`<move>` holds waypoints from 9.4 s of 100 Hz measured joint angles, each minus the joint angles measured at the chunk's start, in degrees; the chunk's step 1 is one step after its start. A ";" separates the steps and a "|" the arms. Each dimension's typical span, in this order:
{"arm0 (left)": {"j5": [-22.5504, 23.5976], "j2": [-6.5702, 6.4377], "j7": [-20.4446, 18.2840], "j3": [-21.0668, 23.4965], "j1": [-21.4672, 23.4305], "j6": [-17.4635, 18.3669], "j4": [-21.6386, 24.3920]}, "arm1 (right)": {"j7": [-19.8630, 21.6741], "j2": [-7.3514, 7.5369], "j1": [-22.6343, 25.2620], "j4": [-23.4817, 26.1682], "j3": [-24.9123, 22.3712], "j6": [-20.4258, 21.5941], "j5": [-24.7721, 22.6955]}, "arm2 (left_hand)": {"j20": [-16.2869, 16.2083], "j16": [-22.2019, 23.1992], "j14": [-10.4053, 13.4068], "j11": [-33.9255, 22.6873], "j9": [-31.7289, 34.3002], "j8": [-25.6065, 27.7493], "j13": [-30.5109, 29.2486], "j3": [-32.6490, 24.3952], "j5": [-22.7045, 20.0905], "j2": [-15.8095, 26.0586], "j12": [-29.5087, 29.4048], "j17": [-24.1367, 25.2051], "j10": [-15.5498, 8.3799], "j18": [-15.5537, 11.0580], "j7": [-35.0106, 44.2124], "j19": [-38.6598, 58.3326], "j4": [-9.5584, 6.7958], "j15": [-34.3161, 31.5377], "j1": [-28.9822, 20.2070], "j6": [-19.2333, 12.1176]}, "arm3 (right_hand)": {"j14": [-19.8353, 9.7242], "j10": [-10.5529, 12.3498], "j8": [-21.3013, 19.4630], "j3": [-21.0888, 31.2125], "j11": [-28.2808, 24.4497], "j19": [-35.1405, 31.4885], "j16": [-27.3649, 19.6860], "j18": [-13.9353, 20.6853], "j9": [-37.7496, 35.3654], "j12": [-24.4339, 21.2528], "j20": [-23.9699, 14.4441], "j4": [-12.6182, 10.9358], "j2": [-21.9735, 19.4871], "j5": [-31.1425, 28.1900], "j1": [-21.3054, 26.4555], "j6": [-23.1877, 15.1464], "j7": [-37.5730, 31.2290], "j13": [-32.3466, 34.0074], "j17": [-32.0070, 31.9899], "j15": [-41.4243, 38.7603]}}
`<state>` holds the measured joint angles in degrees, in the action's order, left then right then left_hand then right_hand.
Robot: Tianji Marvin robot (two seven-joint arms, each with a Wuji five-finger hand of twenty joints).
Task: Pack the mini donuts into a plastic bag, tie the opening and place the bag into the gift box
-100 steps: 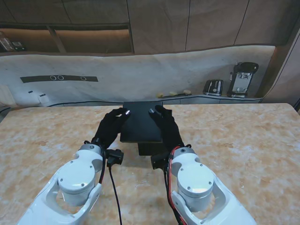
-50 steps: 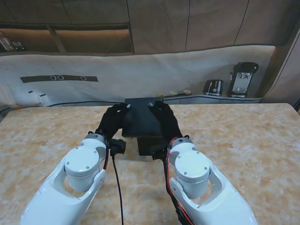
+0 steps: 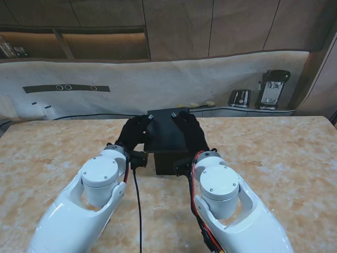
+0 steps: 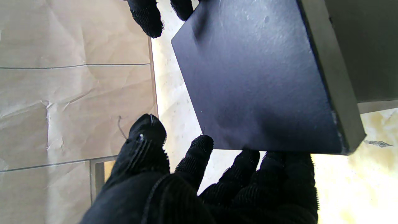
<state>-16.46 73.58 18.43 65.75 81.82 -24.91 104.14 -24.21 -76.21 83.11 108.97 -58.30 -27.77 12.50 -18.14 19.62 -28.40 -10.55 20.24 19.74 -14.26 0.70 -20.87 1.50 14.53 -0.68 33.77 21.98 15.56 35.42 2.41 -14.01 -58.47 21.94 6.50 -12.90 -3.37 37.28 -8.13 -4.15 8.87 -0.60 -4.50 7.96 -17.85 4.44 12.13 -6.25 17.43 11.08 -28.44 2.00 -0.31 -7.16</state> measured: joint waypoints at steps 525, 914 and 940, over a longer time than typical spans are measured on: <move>30.02 -5.98 -17.73 -0.98 -8.82 5.86 -17.80 | 20.57 8.54 -7.30 -12.58 -7.46 4.09 -28.85 | -1.95 2.53 15.41 -6.95 -2.19 10.01 3.19 -4.70 -14.44 -20.14 4.55 4.77 -20.62 -2.59 25.70 -32.12 -0.25 1.02 -11.70 -19.44 | -2.11 3.15 -16.95 11.31 -14.12 -13.28 2.77 -5.12 -4.37 4.77 -16.42 -0.01 26.55 -28.17 14.87 -13.74 -2.79 3.91 -2.73 -4.71; 26.52 -7.99 -29.78 -8.52 -18.30 15.64 -28.03 | 26.12 9.78 -11.42 -22.29 -1.26 2.99 -29.76 | 1.38 2.60 16.12 -4.05 -7.03 7.17 7.28 -2.53 -10.39 -20.78 4.16 4.86 -21.86 -2.64 16.42 -33.81 -0.01 4.14 -2.71 -28.84 | -2.10 3.40 -14.76 6.77 -9.15 -11.81 2.90 -5.58 -4.38 4.83 -17.08 -0.02 30.48 -23.09 19.21 -23.03 0.06 3.92 -4.19 -1.79; 26.49 -7.75 -29.26 -7.61 -17.32 15.78 -27.64 | 26.25 9.71 -11.04 -22.00 -1.79 3.04 -30.07 | 1.38 2.60 16.12 -4.05 -7.03 7.17 7.28 -2.87 -9.87 -20.71 4.16 4.86 -21.86 -2.64 16.42 -33.81 -0.01 4.14 -1.94 -29.50 | -2.10 3.40 -14.70 6.34 -9.15 -11.81 2.90 -5.58 -4.37 4.83 -17.07 0.63 30.48 -23.13 19.20 -22.89 0.09 3.92 -4.19 -1.79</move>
<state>10.04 65.84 -10.82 58.14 64.51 -9.13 76.50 2.03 -66.50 72.07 86.97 -60.09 -24.73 -17.57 -16.76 22.22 -12.29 -14.61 13.20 26.91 -6.98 -2.17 -30.75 -19.22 18.69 4.17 11.91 19.34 31.99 1.61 2.40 -9.87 -60.42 -7.56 4.40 -9.50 -18.07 43.62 -17.29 -15.96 11.77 -6.19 -8.87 12.79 -34.92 5.06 42.61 -29.37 36.63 -11.81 -28.35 5.92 -4.50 -8.94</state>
